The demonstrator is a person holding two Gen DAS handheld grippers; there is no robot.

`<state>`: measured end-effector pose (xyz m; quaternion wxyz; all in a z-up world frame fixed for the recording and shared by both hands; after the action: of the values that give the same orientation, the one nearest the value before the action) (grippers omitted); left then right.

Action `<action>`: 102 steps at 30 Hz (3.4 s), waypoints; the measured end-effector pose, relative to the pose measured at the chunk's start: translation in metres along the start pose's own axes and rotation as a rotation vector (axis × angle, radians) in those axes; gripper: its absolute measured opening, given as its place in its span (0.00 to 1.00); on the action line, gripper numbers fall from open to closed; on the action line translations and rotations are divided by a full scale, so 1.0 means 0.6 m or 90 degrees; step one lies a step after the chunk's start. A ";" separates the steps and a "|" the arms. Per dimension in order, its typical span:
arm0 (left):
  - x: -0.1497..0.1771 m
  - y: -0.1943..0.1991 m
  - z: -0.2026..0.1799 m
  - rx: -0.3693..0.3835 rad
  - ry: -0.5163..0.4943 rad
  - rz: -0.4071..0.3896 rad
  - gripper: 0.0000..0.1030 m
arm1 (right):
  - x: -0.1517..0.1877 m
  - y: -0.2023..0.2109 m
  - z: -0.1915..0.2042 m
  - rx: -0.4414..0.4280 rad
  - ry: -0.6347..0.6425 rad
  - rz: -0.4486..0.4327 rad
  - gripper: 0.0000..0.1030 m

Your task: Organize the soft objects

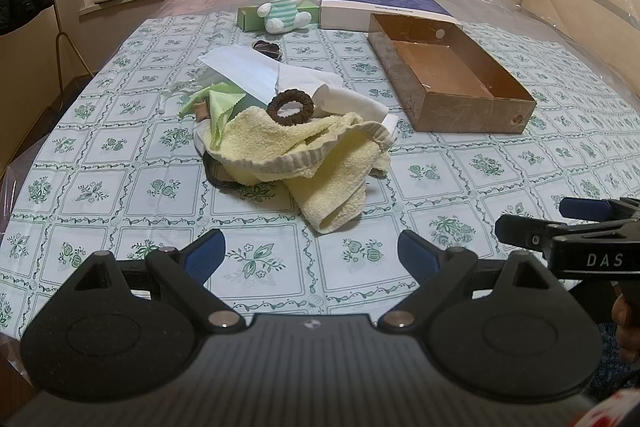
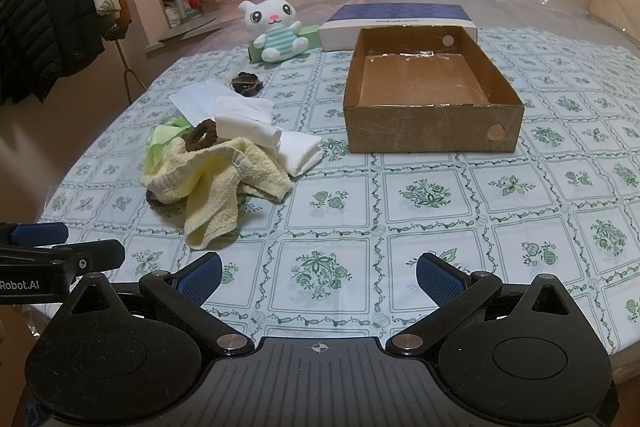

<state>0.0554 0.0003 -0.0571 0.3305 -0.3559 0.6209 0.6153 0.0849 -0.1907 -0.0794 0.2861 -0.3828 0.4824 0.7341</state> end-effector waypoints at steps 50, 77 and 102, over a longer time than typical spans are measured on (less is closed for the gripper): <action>0.011 -0.009 0.000 0.001 0.002 0.003 0.90 | 0.006 -0.007 0.002 -0.002 0.003 0.006 1.00; 0.018 -0.029 0.014 -0.001 0.005 0.006 0.90 | 0.006 -0.015 0.000 -0.001 0.003 0.006 1.00; -0.054 -0.096 0.053 -0.010 0.000 -0.035 0.80 | -0.076 -0.102 0.017 -0.072 -0.009 -0.073 0.99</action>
<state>0.1204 0.0339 -0.0611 0.3446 -0.3753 0.6062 0.6107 0.1549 -0.1609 -0.0685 0.3089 -0.4199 0.4153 0.7455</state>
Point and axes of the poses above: each gripper's, at about its wrist camera, not at the fingertips, and y roughly against the way its jaws point, z to its left, x to its underside, the point moved 8 cm from there along -y, roughly the way its jaws point, and after that the axes turned 14 degrees about -z, right-handed, at the moved point
